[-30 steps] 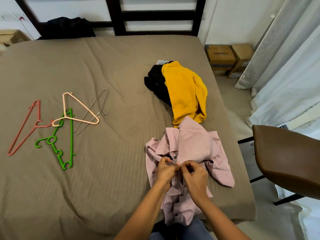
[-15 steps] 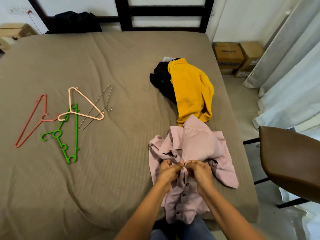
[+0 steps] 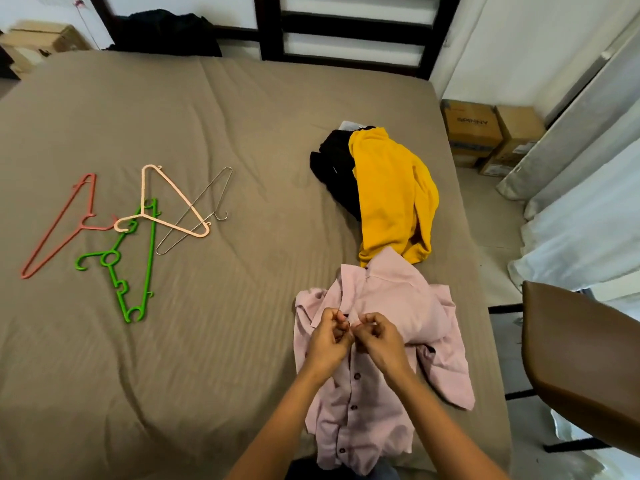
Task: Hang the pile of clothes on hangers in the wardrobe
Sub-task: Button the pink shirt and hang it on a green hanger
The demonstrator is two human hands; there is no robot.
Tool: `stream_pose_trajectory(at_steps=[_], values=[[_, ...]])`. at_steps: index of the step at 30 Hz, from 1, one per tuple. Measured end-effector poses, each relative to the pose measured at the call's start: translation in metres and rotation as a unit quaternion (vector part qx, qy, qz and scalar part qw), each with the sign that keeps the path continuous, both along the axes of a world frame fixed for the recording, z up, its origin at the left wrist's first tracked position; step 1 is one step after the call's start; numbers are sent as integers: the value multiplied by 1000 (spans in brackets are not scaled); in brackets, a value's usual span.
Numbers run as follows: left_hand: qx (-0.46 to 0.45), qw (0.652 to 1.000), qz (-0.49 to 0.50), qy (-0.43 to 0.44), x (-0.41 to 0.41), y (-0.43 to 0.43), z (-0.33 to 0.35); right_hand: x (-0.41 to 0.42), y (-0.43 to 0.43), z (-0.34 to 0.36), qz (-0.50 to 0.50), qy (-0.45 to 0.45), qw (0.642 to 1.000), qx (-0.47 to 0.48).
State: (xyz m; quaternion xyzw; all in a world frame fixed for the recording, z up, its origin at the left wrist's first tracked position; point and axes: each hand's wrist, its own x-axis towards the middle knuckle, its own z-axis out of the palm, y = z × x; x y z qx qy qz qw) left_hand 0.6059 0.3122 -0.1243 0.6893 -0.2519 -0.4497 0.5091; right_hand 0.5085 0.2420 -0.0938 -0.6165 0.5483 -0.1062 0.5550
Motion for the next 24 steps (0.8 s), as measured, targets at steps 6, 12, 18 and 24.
stream_pose_trajectory(at_steps=[6, 12, 18, 24], values=[[46, 993, 94, 63, 41, 12, -29, 56, -7, -17, 126, 192, 935, -271], [167, 932, 320, -30, 153, 71, -91, 205, 12, -52, 407, 46, 876, -257], [261, 868, 359, -223, 272, 152, -141, 355, 54, -122, 561, 22, 800, -211], [355, 820, 245, -376, 361, 195, -182, 434, 97, -178, 614, 18, 767, -188]])
